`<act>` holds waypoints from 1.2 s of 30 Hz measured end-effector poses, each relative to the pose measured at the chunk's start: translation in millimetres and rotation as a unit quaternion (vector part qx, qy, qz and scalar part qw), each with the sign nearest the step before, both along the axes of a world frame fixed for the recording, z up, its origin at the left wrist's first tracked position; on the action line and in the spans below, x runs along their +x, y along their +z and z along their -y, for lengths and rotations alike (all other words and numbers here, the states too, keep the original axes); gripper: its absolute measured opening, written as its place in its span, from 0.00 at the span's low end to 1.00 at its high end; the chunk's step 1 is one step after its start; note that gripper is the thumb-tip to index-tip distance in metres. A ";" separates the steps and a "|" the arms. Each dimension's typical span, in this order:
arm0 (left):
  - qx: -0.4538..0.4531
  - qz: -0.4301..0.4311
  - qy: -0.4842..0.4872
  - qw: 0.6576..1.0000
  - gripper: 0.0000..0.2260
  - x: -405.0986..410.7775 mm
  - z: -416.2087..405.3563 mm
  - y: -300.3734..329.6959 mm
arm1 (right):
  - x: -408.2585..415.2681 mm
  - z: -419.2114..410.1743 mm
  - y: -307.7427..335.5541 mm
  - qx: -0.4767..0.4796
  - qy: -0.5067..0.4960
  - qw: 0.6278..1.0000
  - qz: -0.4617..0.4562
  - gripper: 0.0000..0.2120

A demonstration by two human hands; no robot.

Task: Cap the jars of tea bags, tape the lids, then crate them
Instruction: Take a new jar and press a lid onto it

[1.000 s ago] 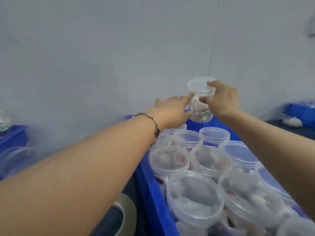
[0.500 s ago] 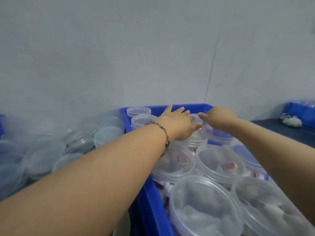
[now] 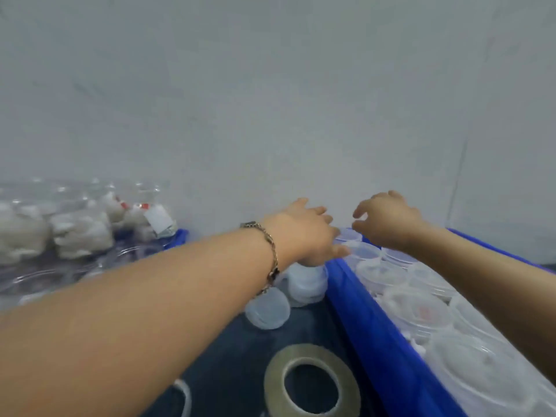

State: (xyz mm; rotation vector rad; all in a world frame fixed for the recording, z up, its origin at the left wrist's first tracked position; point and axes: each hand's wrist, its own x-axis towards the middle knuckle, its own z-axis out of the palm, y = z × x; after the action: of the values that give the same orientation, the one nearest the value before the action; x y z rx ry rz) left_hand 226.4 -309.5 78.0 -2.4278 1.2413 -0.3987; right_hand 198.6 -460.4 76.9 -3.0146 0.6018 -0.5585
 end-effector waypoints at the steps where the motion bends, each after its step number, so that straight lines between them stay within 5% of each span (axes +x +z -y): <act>1: 0.005 0.014 0.016 1.000 0.27 1.5 -19.3 7.2 | 4.3 -18.0 5.7 0.002 0.012 1.000 0.008 0.17; 10: 0.016 0.049 0.190 0.981 0.26 29.2 -198.2 37.9 | 45.7 -169.4 21.9 -0.006 0.147 0.989 0.030 0.18; 15: -0.086 0.037 0.283 0.955 0.30 58.5 -273.1 32.7 | 78.6 -235.3 14.8 0.033 0.203 0.978 0.019 0.23; 17: -0.200 -0.015 0.320 0.926 0.31 72.4 -290.2 19.3 | 96.1 -259.9 8.5 0.073 0.220 0.973 0.013 0.24; 20: -0.388 -0.127 0.388 0.826 0.30 94.2 -298.9 -7.1 | 123.6 -292.9 -3.8 0.186 0.249 0.950 -0.011 0.27; 25: -0.510 -0.222 0.376 0.742 0.17 132.4 -297.3 -42.2 | 161.2 -331.9 -27.2 0.362 0.299 0.882 -0.042 0.20; 29: -0.545 -0.205 0.395 0.711 0.22 150.4 -298.6 -47.2 | 191.9 -351.9 -41.0 0.472 0.317 0.820 -0.061 0.14; 33: -0.583 -0.157 0.428 0.673 0.45 161.2 -297.7 -55.3 | 207.5 -368.7 -47.8 0.528 0.333 0.780 -0.047 0.21; 36: -0.616 -0.129 0.425 0.651 0.39 162.5 -298.3 -59.9 | 199.0 -370.1 -47.8 0.531 0.334 0.777 -0.046 0.20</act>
State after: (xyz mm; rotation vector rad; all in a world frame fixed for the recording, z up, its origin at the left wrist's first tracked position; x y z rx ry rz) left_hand 389.0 -11.2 18.1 -3.8541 -0.6210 -0.7439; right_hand 397.5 -90.3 29.2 -1.9193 -0.1807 0.0245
